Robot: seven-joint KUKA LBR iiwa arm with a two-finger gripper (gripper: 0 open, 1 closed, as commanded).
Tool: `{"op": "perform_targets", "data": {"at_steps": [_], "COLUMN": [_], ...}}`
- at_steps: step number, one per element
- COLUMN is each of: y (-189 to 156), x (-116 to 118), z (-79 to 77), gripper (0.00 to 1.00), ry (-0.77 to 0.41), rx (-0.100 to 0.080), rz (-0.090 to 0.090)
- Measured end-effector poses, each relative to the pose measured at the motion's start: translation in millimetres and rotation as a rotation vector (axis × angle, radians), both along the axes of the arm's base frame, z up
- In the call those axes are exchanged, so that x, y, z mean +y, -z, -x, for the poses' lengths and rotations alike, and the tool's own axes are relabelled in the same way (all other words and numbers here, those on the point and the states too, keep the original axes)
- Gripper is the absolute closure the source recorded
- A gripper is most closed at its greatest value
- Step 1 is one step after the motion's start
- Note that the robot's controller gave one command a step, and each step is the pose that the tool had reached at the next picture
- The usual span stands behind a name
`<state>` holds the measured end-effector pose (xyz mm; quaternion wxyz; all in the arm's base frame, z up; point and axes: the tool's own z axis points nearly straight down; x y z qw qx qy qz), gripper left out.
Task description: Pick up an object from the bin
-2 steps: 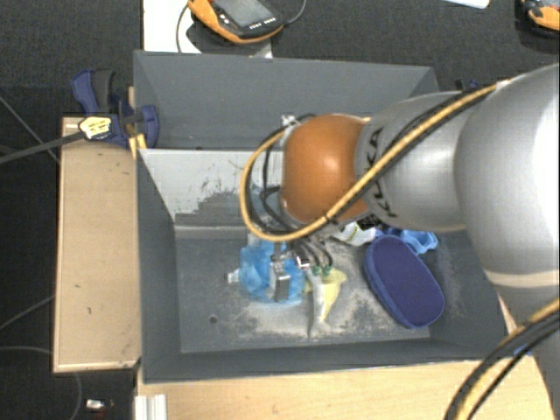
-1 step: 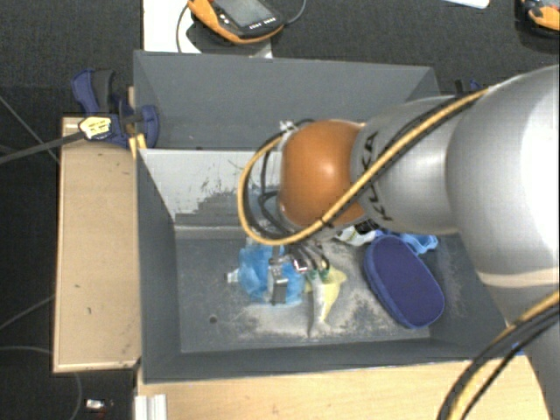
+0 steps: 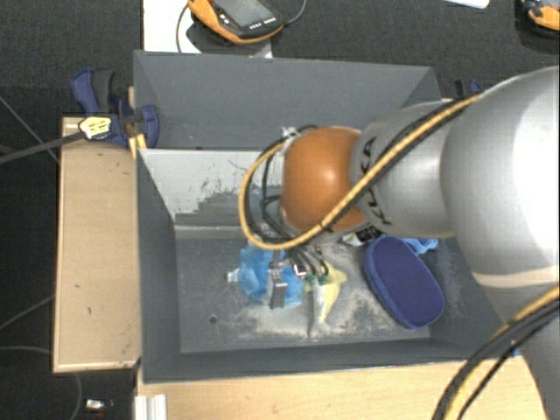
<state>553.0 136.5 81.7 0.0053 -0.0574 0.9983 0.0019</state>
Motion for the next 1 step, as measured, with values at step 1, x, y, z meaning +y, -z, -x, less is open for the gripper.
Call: {"op": "perform_targets", "data": {"at_steps": [1], "y": [-49.2], "x": [-2.7], "z": [-0.6], "gripper": [0.00], "ry": [-0.030], "rx": [0.003], "rz": [0.002]}}
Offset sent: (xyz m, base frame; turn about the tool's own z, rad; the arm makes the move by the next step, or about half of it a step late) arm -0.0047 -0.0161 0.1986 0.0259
